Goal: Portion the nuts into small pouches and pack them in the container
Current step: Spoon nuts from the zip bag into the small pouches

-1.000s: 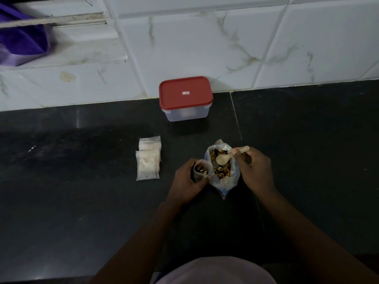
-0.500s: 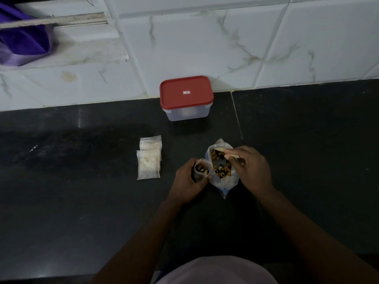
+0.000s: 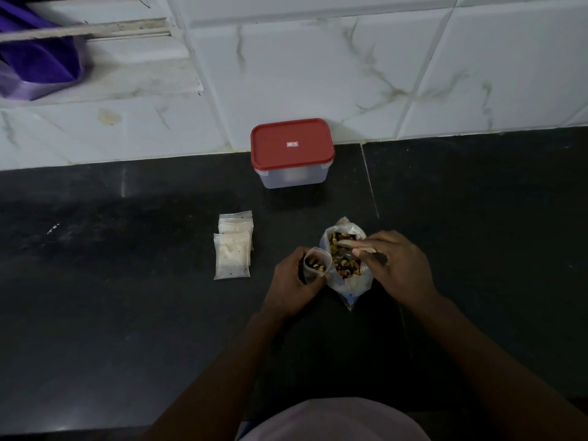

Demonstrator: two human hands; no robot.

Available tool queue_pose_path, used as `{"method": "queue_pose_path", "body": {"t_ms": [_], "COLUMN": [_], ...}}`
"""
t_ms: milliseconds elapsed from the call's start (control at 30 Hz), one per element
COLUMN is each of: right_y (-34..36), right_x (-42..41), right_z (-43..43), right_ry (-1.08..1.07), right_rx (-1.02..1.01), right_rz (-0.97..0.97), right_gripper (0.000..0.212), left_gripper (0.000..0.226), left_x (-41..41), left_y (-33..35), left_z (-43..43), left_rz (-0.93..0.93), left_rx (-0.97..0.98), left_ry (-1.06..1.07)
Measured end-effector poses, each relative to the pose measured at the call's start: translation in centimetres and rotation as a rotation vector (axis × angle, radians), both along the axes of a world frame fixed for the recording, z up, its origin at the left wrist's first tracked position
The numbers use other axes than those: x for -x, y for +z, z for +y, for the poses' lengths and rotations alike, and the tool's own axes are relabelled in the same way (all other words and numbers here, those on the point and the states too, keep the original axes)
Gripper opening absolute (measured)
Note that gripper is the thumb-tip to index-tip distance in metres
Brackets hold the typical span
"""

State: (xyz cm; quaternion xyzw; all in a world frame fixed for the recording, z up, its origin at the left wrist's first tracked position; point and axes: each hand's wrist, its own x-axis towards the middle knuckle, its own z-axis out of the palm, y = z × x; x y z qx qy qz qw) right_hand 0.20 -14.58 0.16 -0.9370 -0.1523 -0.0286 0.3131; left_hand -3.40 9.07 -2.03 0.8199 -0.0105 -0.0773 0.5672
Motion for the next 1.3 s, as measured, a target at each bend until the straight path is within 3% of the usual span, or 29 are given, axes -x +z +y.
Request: {"method": "queue_pose_path", "body": {"t_ms": [367, 533, 1067, 1200, 1300], "right_y": [-1.0, 0.0, -0.1, -0.3, 0.3], "right_x": [0.6, 0.2, 0.8, 1.0, 0.5], "right_z": [0.6, -0.6, 0.1, 1.5, 2.3], "right_ry": [0.012, -0.050, -0.189, -0.243, -0.419], "right_rx": [0.060, -0.028, -0.045, -0.146, -0.318], "right_rz": [0.053, 0.039, 0.104, 0.207, 0.431], "right_gripper": [0.026, 0.022, 0.018, 0.016, 0.013], "left_gripper": [0.035, 0.038, 0.041, 0.041, 0.041], "left_x": [0.1, 0.1, 0.0, -0.2, -0.2], "left_y": [0.1, -0.3, -0.8, -0.8, -0.9], "left_z": [-0.1, 0.0, 0.2, 0.1, 0.1], "left_rz": [-0.016, 0.016, 0.020, 0.017, 0.014], "left_rx": [0.005, 0.010, -0.041, -0.055, -0.060], "left_ry": [0.018, 0.025, 0.030, 0.021, 0.023]}}
